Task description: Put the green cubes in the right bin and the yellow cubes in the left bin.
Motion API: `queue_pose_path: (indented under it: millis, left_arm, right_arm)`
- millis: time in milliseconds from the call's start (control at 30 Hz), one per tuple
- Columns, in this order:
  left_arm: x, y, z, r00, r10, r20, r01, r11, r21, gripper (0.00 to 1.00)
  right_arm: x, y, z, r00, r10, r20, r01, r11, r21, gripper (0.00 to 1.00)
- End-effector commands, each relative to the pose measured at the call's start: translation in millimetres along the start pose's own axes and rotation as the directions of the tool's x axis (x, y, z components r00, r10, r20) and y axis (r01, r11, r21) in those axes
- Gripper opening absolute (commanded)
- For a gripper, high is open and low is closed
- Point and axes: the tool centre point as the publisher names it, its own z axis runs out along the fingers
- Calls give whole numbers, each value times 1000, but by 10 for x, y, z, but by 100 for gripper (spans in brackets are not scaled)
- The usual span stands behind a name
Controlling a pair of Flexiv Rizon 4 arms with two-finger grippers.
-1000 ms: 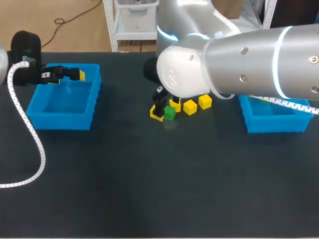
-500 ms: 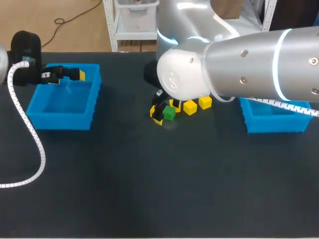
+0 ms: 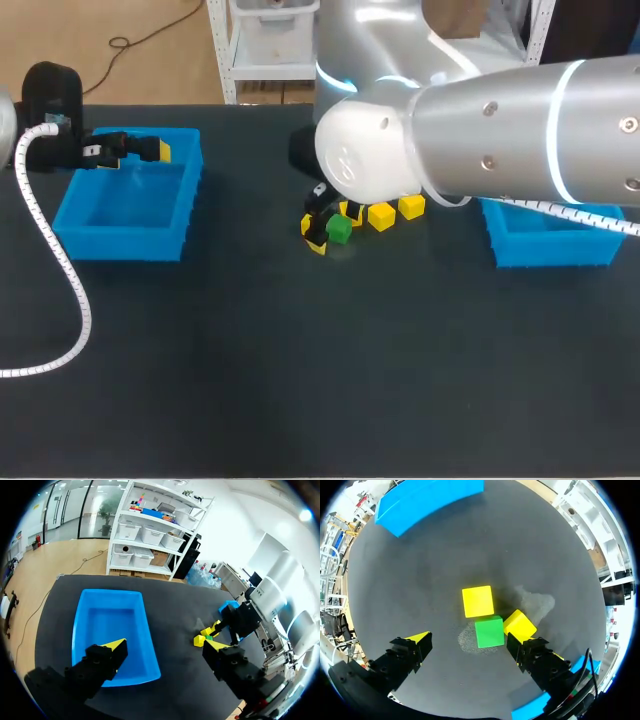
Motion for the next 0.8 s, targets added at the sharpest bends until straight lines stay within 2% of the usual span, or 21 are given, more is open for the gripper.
queue_pose_path:
  millis: [33, 400, 800]
  left_arm:
    - [13, 16, -1, 1000, 2, 6, -2, 1000, 8, 100]
    - [13, 16, -1, 1000, 2, 6, -2, 1000, 8, 100]
    - [13, 16, -1, 1000, 2, 6, -2, 1000, 8, 100]
  right_arm:
    - [-3, -26, 75, 1000, 3, -3, -3, 1000, 0, 100]
    - [-20, -122, 171, 999, 31, -13, -31, 999, 23, 100]
    - [-29, -99, 156, 999, 41, -4, -41, 999, 14, 100]
